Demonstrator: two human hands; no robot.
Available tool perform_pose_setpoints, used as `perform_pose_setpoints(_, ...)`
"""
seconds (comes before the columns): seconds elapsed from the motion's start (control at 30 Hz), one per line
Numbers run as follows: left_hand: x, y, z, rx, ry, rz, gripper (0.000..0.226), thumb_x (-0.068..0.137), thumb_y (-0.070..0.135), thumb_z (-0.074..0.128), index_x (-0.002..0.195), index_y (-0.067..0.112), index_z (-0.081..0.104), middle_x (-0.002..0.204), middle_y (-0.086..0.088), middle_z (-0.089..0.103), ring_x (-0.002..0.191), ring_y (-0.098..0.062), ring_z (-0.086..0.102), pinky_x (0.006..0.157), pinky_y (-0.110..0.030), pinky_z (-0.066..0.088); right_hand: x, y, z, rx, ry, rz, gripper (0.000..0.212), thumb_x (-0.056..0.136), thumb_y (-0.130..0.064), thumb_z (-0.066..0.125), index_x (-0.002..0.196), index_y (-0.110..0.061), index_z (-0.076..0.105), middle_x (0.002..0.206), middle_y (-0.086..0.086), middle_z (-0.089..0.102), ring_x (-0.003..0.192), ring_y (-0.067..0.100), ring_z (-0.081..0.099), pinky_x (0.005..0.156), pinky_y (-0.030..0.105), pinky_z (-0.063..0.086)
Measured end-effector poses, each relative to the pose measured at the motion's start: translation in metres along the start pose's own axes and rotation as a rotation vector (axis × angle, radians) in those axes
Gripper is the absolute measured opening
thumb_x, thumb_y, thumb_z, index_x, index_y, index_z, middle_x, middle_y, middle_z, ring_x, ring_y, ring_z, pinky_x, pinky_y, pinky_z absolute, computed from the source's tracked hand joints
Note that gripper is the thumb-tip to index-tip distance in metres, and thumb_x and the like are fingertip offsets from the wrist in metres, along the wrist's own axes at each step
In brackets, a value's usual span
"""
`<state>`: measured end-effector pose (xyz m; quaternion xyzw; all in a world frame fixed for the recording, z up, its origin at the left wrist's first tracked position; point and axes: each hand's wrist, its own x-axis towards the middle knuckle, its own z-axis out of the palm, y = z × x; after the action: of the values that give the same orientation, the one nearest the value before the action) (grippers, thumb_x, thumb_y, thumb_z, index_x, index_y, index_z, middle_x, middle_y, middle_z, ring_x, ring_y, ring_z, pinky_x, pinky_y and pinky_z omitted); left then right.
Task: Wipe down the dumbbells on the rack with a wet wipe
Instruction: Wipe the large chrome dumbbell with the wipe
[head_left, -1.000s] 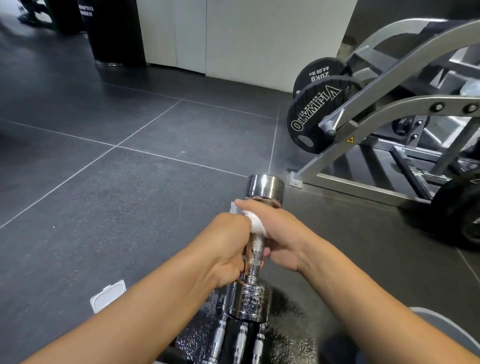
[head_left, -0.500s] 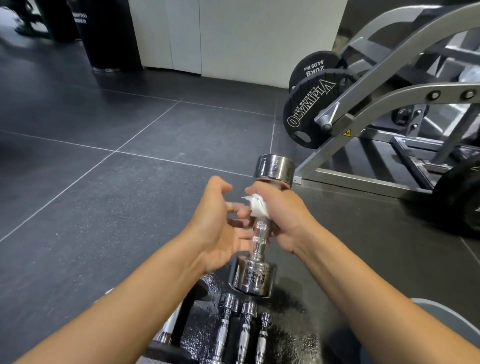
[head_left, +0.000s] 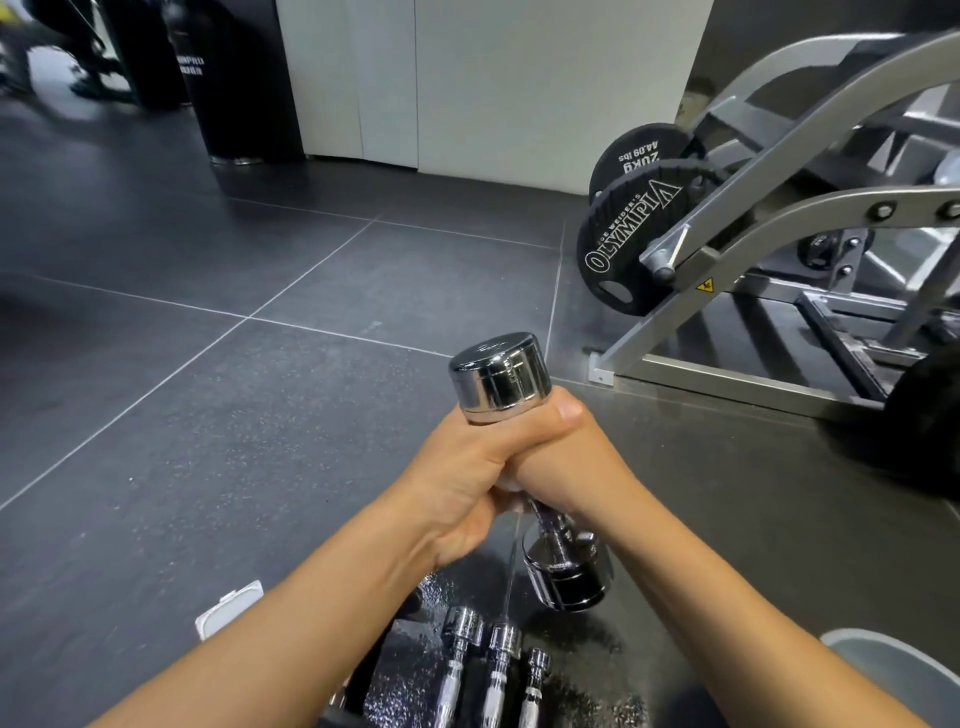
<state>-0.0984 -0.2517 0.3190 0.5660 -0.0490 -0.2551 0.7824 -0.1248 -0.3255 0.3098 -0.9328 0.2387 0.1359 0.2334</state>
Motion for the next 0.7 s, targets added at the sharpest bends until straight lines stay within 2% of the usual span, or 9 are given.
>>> perform_pose_setpoints(0.03, 0.000, 0.000, 0.001, -0.006, 0.008, 0.013, 0.073, 0.061, 0.033, 0.092, 0.123, 0.001, 0.069, 0.096, -0.014, 0.076, 0.077, -0.023, 0.070, 0.062, -0.035, 0.047, 0.011, -0.002, 0.000, -0.180, 0.119, 0.105, 0.011, 0.081, 0.001, 0.067, 0.091, 0.005, 0.064, 0.088, 0.031, 0.063, 0.090, 0.032, 0.065, 0.090, 0.062, 0.056)
perform_pose_setpoints(0.07, 0.000, 0.001, 0.002, -0.017, 0.014, 0.024, 0.077, 0.060, 0.034, 0.092, 0.125, 0.000, 0.068, 0.103, -0.019, 0.077, 0.083, -0.030, 0.072, 0.065, -0.040, 0.049, 0.011, -0.003, 0.005, -0.242, 0.132, 0.064, 0.012, 0.081, -0.001, 0.067, 0.091, 0.005, 0.064, 0.092, 0.032, 0.065, 0.092, 0.038, 0.063, 0.092, 0.068, 0.052)
perform_pose_setpoints(0.1, 0.000, 0.002, 0.001, -0.022, 0.010, 0.041, 0.079, 0.060, 0.035, 0.091, 0.126, -0.001, 0.067, 0.113, -0.024, 0.075, 0.093, -0.037, 0.072, 0.070, -0.046, 0.048, 0.006, 0.002, -0.014, -0.085, 0.054, 0.008, 0.007, 0.084, -0.003, 0.066, 0.090, -0.007, 0.065, 0.094, 0.023, 0.069, 0.092, 0.033, 0.062, 0.092, 0.059, 0.052)
perform_pose_setpoints(0.13, 0.000, 0.004, 0.001, -0.027, -0.006, 0.064, 0.079, 0.061, 0.036, 0.090, 0.126, -0.002, 0.066, 0.121, -0.028, 0.072, 0.101, -0.041, 0.071, 0.073, -0.048, 0.046, -0.008, 0.016, -0.019, -0.022, -0.038, -0.209, 0.018, 0.087, -0.007, 0.065, 0.082, -0.025, 0.063, 0.089, 0.010, 0.071, 0.086, 0.025, 0.061, 0.086, 0.044, 0.051)
perform_pose_setpoints(0.17, 0.000, 0.005, 0.000, -0.027, -0.022, 0.096, 0.078, 0.061, 0.034, 0.089, 0.125, -0.003, 0.065, 0.125, -0.030, 0.070, 0.104, -0.040, 0.070, 0.076, -0.049, 0.046, -0.023, 0.002, -0.044, -0.003, 0.126, -0.361, 0.026, 0.086, -0.011, 0.063, 0.069, -0.030, 0.057, 0.077, 0.002, 0.067, 0.079, 0.019, 0.059, 0.077, 0.034, 0.046)
perform_pose_setpoints(0.3, -0.005, 0.010, -0.001, -0.045, -0.092, 0.160, 0.068, 0.062, 0.025, 0.087, 0.122, -0.003, 0.068, 0.121, -0.029, 0.072, 0.113, -0.038, 0.071, 0.087, -0.049, 0.054, -0.006, -0.003, -0.061, -0.056, 0.258, -0.602, 0.026, 0.079, -0.032, 0.048, 0.066, -0.054, 0.052, 0.072, -0.007, 0.060, 0.081, 0.011, 0.057, 0.077, 0.034, 0.034)
perform_pose_setpoints(0.4, -0.010, 0.012, -0.002, -0.083, -0.113, 0.186, 0.019, 0.065, 0.013, 0.083, 0.082, 0.008, 0.076, 0.084, -0.014, 0.075, 0.080, -0.019, 0.071, 0.075, -0.032, 0.054, -0.002, 0.003, -0.045, -0.010, 0.317, -0.654, 0.019, 0.078, -0.043, 0.037, 0.068, -0.047, 0.053, 0.072, -0.013, 0.061, 0.087, 0.004, 0.055, 0.096, 0.043, 0.035)
perform_pose_setpoints(0.5, -0.009, 0.015, -0.004, -0.190, -0.082, 0.156, 0.015, 0.067, 0.014, 0.085, 0.073, 0.014, 0.072, 0.077, -0.011, 0.068, 0.070, -0.020, 0.068, 0.071, -0.033, 0.056, 0.000, 0.014, -0.044, 0.019, 0.335, -0.630, 0.033, 0.080, -0.057, 0.039, 0.073, -0.034, 0.062, 0.071, -0.012, 0.065, 0.087, 0.002, 0.058, 0.103, 0.050, 0.036)
perform_pose_setpoints(0.7, -0.012, 0.023, -0.006, -0.136, -0.078, 0.199, 0.032, 0.071, 0.019, 0.080, 0.103, 0.011, 0.078, 0.094, -0.013, 0.077, 0.080, -0.019, 0.075, 0.074, -0.029, 0.062, -0.001, 0.009, -0.049, 0.016, 0.284, -0.663, 0.020, 0.081, -0.053, 0.050, 0.083, -0.036, 0.061, 0.081, -0.012, 0.065, 0.093, 0.014, 0.060, 0.089, 0.051, 0.045)
